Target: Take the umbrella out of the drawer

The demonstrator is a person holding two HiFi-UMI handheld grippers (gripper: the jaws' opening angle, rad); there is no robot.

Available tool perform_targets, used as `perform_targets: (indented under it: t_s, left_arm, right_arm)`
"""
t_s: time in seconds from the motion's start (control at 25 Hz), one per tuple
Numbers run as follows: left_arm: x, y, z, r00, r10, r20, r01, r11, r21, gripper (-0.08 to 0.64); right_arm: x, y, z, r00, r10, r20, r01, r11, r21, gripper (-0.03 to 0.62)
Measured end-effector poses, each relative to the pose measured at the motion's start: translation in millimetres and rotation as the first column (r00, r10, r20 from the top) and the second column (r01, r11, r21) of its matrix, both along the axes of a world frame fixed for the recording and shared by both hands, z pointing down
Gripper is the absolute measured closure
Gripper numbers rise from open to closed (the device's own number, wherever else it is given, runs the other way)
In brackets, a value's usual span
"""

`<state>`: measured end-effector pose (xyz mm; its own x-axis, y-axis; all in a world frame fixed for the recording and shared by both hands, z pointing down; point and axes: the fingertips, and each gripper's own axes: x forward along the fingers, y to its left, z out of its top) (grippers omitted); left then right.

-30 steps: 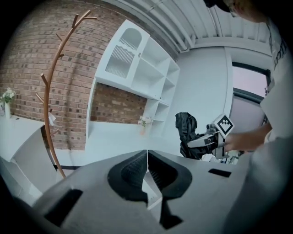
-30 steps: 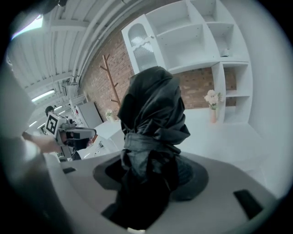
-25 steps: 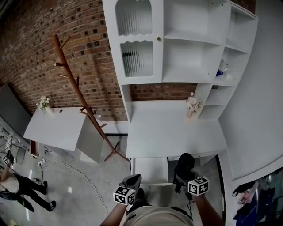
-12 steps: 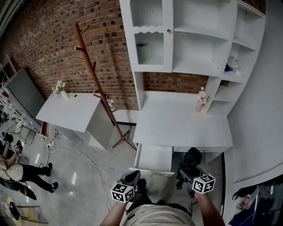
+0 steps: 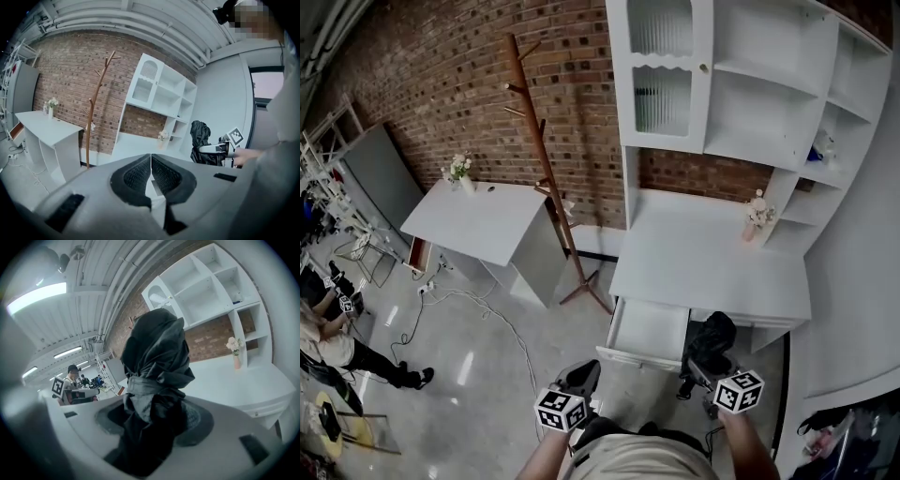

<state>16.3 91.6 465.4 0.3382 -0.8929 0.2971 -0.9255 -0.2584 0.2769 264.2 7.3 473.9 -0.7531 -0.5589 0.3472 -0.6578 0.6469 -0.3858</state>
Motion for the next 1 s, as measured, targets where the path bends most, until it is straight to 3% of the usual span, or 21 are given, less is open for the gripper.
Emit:
perform_targets:
  t_s: [0.56,1.0]
  left_arm:
    - [-93,22,-36,0.999,0.039,0.005,-0.039,0.998,0.048,0.534]
    - [-109,32,-52,0.995,0.101,0.008,-0.101,0.991,0.085,0.534]
  right_arm:
    - [-59,26,-45,0.991,0.126,0.037,-0.129,0.988,0.084,0.345]
    - [-57,54,-90,0.979,0.192,0.072,-0.202,0.965,0.169,0.345]
